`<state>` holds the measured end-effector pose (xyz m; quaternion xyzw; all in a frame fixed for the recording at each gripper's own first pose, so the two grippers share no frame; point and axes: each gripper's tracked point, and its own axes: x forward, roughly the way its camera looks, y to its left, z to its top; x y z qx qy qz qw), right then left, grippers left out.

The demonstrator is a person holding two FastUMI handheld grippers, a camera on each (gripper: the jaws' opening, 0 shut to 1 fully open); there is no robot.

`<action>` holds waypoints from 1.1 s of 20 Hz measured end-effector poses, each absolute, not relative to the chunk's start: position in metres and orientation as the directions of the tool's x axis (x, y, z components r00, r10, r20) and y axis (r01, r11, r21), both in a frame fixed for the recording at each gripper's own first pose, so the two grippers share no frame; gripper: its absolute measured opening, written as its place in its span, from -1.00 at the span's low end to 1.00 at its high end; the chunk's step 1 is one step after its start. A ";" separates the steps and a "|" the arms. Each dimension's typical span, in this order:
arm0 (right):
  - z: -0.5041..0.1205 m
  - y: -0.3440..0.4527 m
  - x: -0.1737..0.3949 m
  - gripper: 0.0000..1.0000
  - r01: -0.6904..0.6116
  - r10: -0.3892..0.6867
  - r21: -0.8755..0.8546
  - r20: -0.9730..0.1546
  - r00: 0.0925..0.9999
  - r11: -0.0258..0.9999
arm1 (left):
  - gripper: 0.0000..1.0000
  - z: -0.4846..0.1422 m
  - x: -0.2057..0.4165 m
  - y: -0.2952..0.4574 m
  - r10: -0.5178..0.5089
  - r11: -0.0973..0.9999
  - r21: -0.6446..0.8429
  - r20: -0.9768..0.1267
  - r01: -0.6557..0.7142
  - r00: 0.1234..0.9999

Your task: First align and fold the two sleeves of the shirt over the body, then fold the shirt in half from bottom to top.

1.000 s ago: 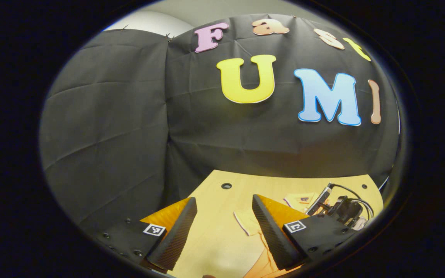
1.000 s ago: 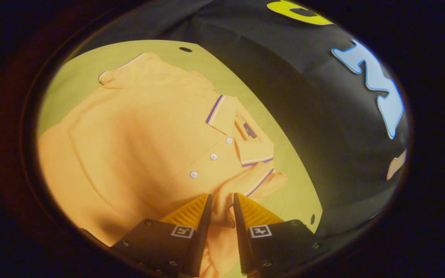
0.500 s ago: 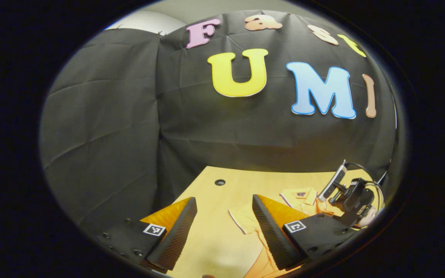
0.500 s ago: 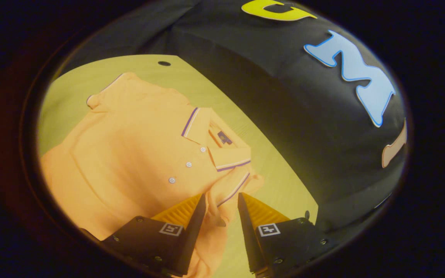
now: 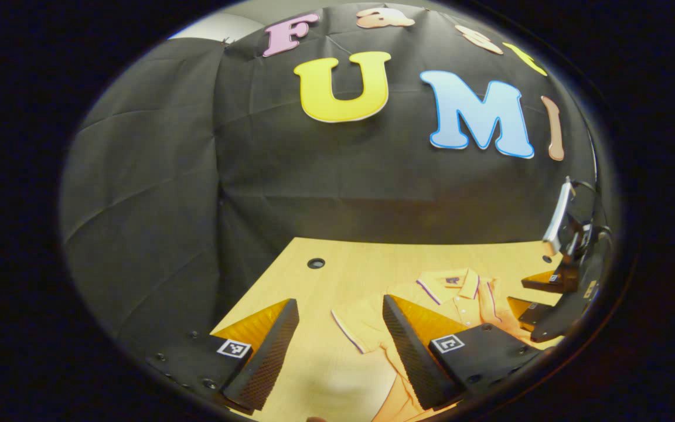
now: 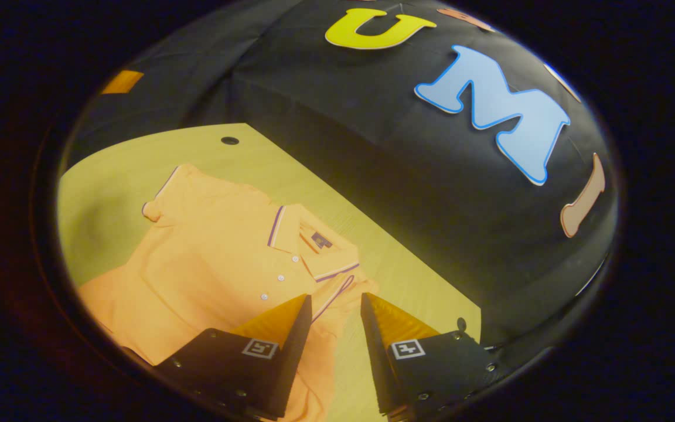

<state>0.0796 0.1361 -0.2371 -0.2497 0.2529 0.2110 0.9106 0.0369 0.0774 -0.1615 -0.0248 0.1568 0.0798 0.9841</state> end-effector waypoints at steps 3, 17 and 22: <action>-0.222 0.130 0.065 0.11 -0.485 0.254 -0.322 -0.553 0.793 0.813 | 1.00 -0.193 0.060 0.074 0.120 0.989 -0.034 -0.360 -0.141 0.925; -0.194 0.099 -0.002 0.11 -0.383 0.204 -0.222 -0.561 0.803 0.897 | 0.93 -0.344 0.126 0.052 0.033 0.992 -0.075 -0.613 -0.100 0.790; -0.195 0.083 -0.010 0.11 -0.343 0.160 -0.223 -0.576 0.802 0.913 | 1.00 -0.374 0.135 0.049 0.033 0.993 -0.064 -0.664 -0.101 0.747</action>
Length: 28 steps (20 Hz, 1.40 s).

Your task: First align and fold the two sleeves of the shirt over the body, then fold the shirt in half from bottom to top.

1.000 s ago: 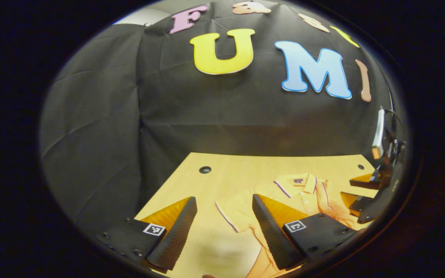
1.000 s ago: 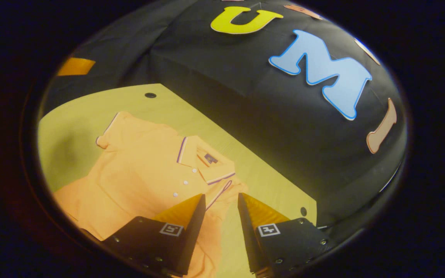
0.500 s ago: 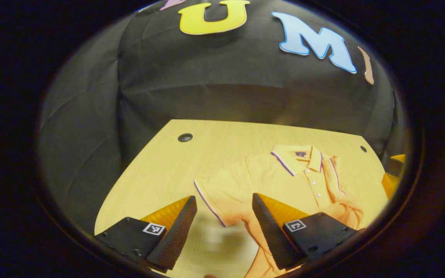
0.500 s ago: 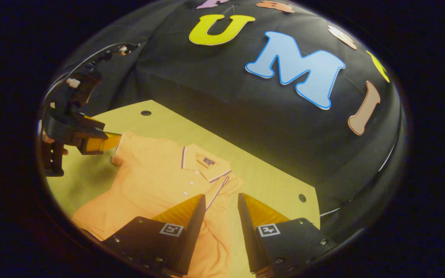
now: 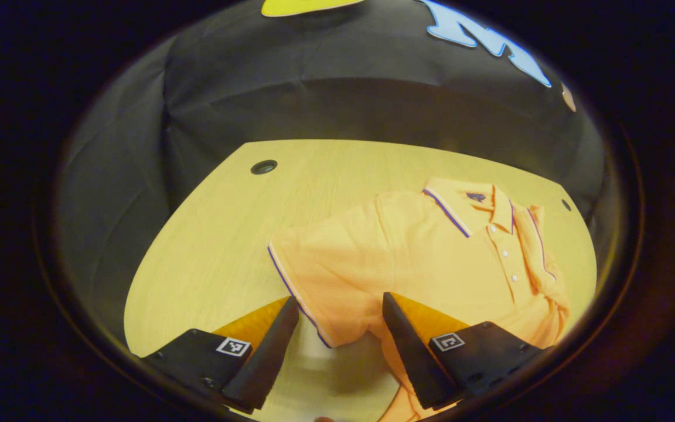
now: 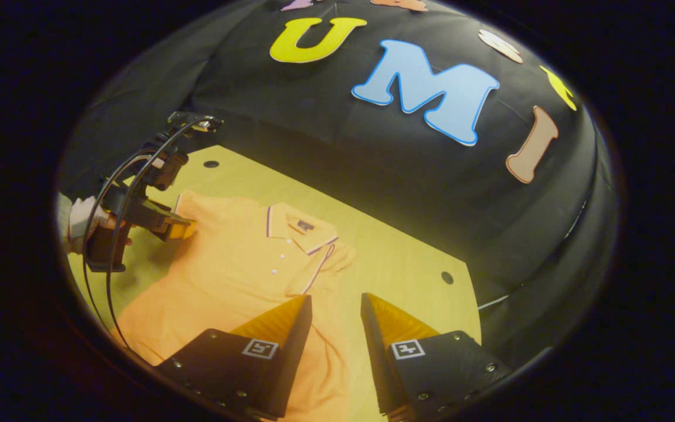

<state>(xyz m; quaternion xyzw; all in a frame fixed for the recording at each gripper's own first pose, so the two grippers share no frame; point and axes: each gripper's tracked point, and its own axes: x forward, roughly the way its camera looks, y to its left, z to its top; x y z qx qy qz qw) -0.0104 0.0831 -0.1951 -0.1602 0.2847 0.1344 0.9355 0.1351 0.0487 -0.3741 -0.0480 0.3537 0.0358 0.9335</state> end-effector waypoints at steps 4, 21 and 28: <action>-0.197 0.076 -0.010 0.11 -0.322 0.141 -0.221 -0.580 0.802 0.921 | 0.92 -0.388 0.134 0.045 0.028 0.991 -0.078 -0.690 -0.113 0.723; -0.213 0.071 -0.015 0.12 -0.300 0.143 -0.166 -0.606 0.783 0.940 | -0.74 -0.383 0.138 0.032 0.077 0.994 0.002 -0.702 -0.106 0.708; -0.219 0.058 -0.020 0.12 -0.254 0.120 -0.137 -0.613 0.781 0.957 | -0.74 -0.324 0.164 -0.008 0.043 0.986 0.154 -0.591 0.060 0.806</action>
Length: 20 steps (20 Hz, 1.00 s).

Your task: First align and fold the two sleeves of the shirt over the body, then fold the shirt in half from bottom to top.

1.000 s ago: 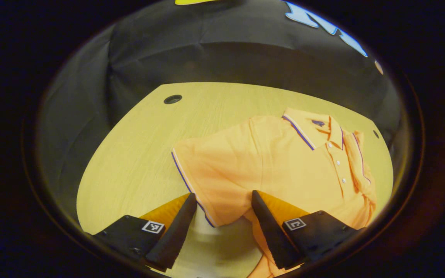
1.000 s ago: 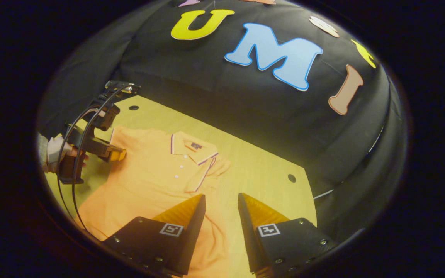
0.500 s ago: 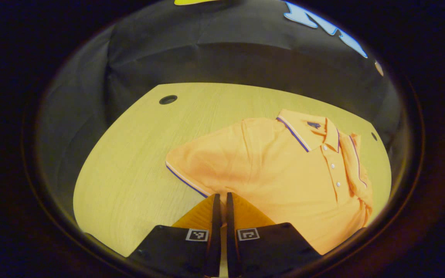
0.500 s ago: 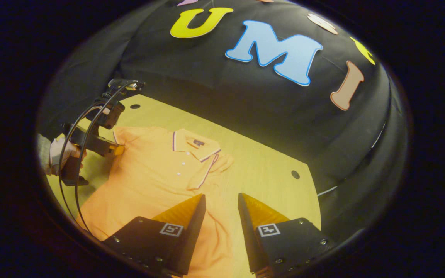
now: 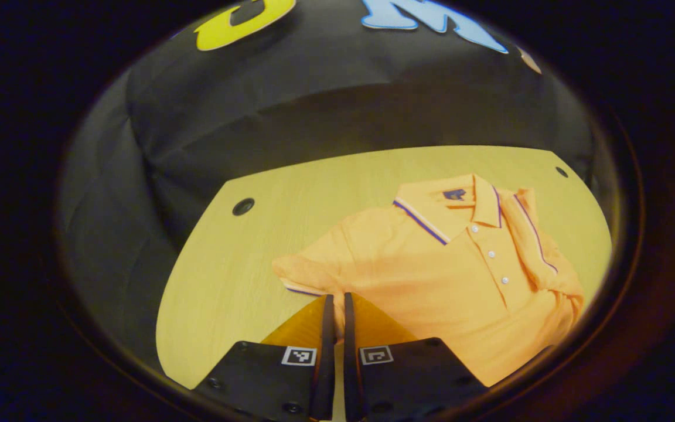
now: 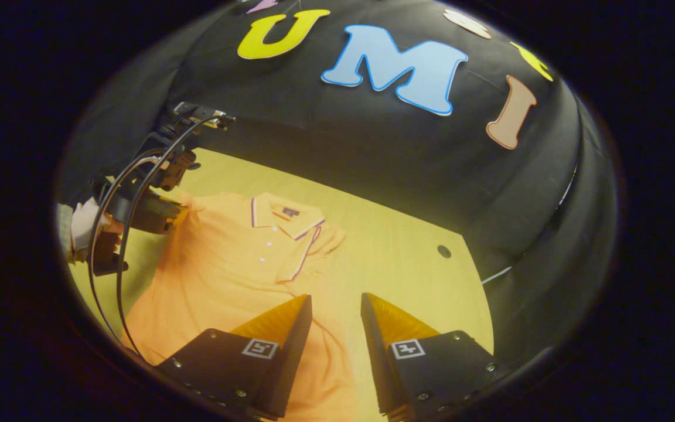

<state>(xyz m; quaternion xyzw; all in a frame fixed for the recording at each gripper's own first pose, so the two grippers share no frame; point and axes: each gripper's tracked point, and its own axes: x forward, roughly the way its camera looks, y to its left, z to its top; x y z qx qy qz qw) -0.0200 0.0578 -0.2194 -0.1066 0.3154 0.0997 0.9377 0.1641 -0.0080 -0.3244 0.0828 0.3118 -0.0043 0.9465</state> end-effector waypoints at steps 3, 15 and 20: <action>-0.222 0.049 -0.024 0.11 -0.234 0.106 -0.130 -0.616 0.780 0.964 | -0.74 -0.303 0.175 -0.045 -0.014 0.964 0.213 -0.548 0.156 0.836; -0.234 0.009 -0.045 0.12 -0.142 0.039 -0.110 -0.640 0.767 0.984 | -0.74 -0.320 0.150 -0.164 -0.185 0.870 0.274 -0.589 0.410 0.787; -0.240 0.002 -0.047 0.12 -0.119 0.029 -0.095 -0.649 0.761 0.988 | -0.60 -0.336 0.140 -0.172 -0.217 0.869 0.222 -0.633 0.443 0.743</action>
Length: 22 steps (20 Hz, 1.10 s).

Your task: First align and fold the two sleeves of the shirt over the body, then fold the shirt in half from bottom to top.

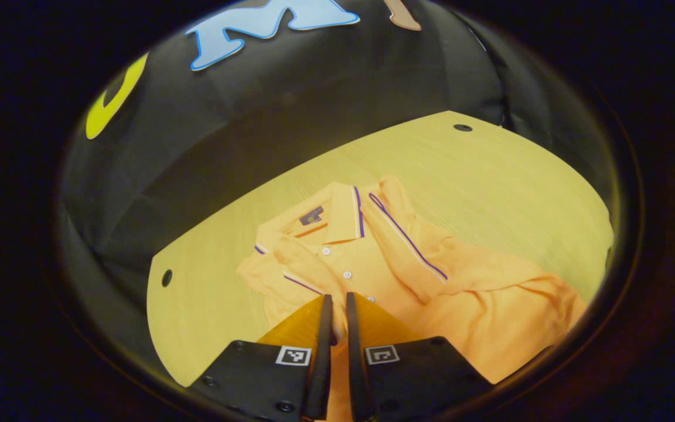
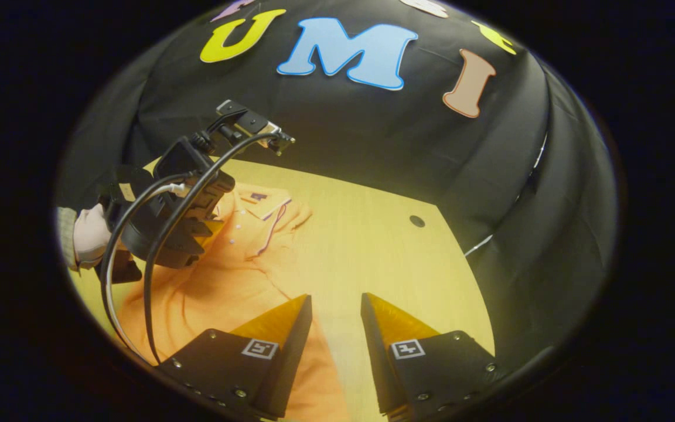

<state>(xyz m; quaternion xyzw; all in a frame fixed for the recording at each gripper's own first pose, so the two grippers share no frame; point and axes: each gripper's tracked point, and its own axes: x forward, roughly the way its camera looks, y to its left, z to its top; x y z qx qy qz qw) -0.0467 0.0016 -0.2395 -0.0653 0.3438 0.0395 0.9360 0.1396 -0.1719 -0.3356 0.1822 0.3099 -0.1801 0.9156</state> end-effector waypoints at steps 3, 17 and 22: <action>-0.243 -0.002 -0.050 0.11 -0.113 0.030 -0.086 -0.653 0.757 0.990 | 0.11 -0.336 0.134 -0.169 -0.222 0.878 0.199 -0.637 0.436 0.738; -0.252 -0.001 -0.056 0.12 -0.133 0.084 -0.023 -0.666 0.741 0.991 | 0.11 -0.317 0.052 -0.069 -0.124 0.978 0.049 -0.645 0.203 0.754; -0.260 0.003 -0.067 0.12 -0.184 0.120 -0.019 -0.688 0.716 0.983 | 0.11 -0.331 0.002 -0.021 -0.060 0.991 0.048 -0.673 0.124 0.737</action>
